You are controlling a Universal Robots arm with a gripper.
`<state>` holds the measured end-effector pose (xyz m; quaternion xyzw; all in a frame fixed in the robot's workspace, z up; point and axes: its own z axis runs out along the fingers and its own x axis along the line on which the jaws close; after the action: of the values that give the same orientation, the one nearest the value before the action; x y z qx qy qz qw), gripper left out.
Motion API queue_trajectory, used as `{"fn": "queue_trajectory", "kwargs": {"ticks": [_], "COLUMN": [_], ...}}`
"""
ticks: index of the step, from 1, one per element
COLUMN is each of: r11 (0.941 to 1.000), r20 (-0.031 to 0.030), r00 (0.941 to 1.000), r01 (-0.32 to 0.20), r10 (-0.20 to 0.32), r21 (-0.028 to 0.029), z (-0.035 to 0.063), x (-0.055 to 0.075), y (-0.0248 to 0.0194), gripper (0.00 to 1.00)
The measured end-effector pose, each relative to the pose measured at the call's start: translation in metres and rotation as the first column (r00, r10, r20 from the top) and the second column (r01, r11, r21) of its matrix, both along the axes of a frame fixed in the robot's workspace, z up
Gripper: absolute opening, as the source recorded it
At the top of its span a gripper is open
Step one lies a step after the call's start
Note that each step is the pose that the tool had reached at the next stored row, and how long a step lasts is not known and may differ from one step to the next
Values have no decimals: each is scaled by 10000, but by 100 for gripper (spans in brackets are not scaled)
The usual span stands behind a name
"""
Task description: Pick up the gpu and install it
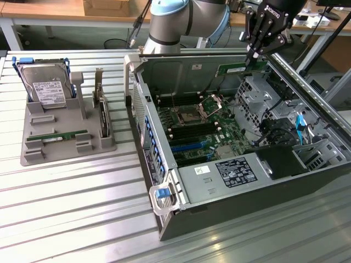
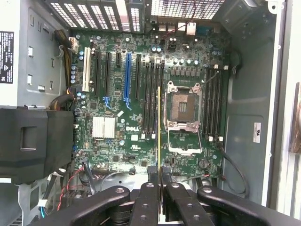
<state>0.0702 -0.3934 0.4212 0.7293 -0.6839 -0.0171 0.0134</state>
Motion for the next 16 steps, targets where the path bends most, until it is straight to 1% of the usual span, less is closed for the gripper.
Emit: {"fn": "queue_trajectory", "kwargs": {"ticks": [3, 16], "r11": [10000, 10000], "r20": [0, 0], "r00": [10000, 10000], "r01": [0, 0], "r10": [0, 0], "r21": [-1, -2], "z": [-30, -79], "x": [0, 0], "y": [0, 0], "gripper": [13, 13]}}
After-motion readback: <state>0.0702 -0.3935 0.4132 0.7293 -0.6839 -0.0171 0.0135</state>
